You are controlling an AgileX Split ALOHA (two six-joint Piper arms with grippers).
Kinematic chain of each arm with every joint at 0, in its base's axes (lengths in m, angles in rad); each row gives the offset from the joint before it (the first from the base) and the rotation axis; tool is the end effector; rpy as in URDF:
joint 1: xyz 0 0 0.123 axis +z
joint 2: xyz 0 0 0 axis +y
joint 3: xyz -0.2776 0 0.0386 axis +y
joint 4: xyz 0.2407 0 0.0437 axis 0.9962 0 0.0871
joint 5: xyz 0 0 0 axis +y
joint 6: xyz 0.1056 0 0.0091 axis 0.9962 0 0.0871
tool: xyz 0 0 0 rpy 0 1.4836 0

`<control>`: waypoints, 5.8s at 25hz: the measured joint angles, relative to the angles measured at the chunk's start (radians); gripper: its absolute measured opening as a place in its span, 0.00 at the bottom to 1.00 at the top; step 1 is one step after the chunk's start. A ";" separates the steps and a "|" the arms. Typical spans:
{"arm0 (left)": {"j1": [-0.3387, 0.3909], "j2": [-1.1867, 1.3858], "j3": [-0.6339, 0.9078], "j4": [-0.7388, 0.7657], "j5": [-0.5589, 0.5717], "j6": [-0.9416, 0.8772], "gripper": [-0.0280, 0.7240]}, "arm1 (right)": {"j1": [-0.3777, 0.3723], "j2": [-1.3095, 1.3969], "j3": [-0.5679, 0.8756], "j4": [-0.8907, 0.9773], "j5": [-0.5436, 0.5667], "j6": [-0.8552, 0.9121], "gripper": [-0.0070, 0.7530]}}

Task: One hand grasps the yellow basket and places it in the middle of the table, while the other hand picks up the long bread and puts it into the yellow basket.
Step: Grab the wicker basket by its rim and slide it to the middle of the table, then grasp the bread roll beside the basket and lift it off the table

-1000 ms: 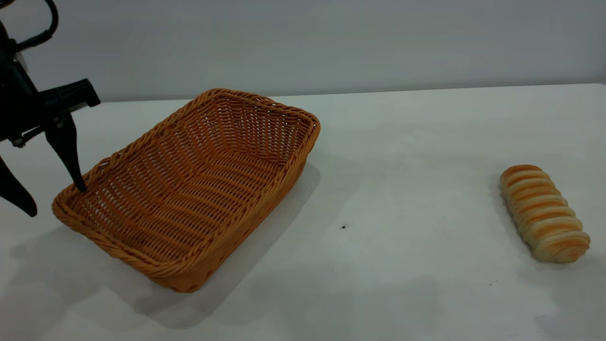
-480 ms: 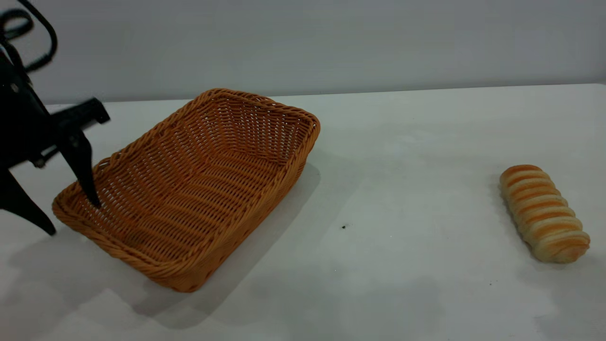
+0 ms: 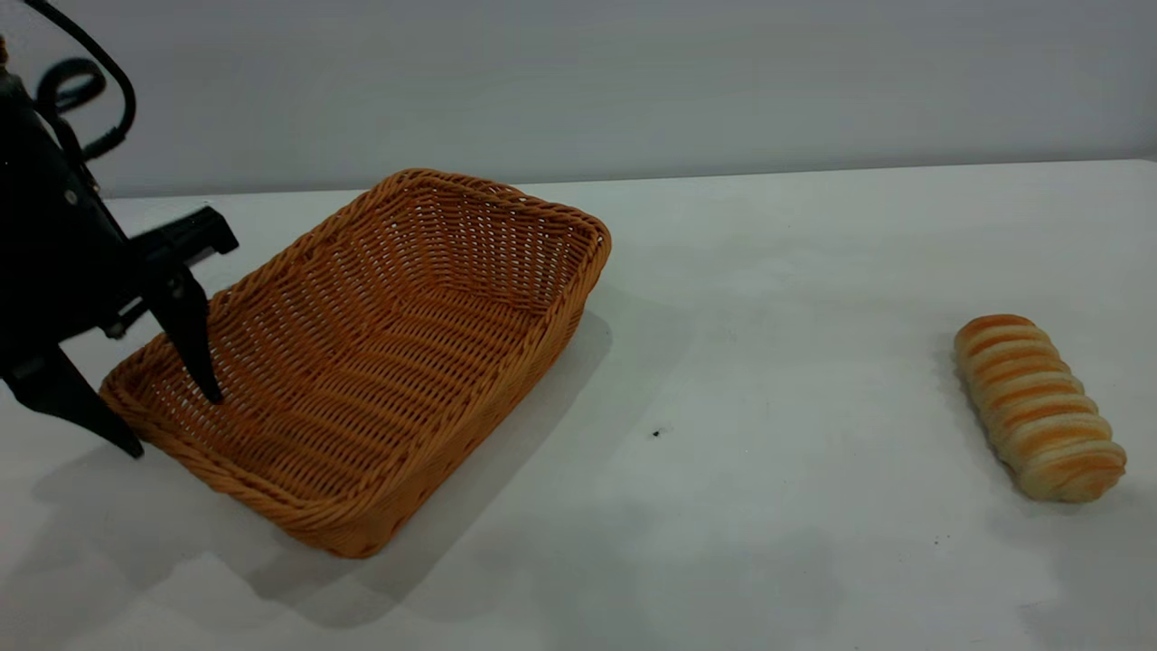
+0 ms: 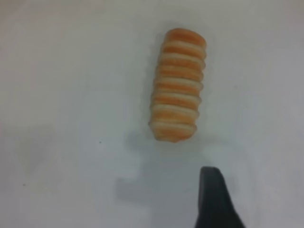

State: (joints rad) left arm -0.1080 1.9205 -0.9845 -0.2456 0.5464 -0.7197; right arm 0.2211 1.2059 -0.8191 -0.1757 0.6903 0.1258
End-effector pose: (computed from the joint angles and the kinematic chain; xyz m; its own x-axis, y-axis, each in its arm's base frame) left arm 0.3256 -0.0488 0.0994 -0.6879 -0.7257 -0.0127 -0.7052 0.6724 -0.2248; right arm 0.2316 0.0400 0.2581 -0.8099 -0.1925 -0.5541 -0.1660 0.9812 -0.0983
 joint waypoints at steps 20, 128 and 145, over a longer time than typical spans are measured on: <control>-0.002 0.118 -0.003 -0.031 -0.189 -0.013 0.19 | 0.000 0.000 0.000 0.001 0.000 0.000 0.65; -0.007 -0.328 -0.159 -0.430 0.138 1.243 0.83 | -0.102 0.980 -0.503 0.184 0.080 -0.186 0.79; -0.007 -0.349 -0.158 -0.430 0.175 1.243 0.83 | -0.123 1.067 -0.531 0.288 0.020 -0.274 0.79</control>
State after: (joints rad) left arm -0.1148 1.5710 -1.1424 -0.6756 0.7219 0.5231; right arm 0.0984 2.2725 -1.3497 0.1125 0.7107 -0.1483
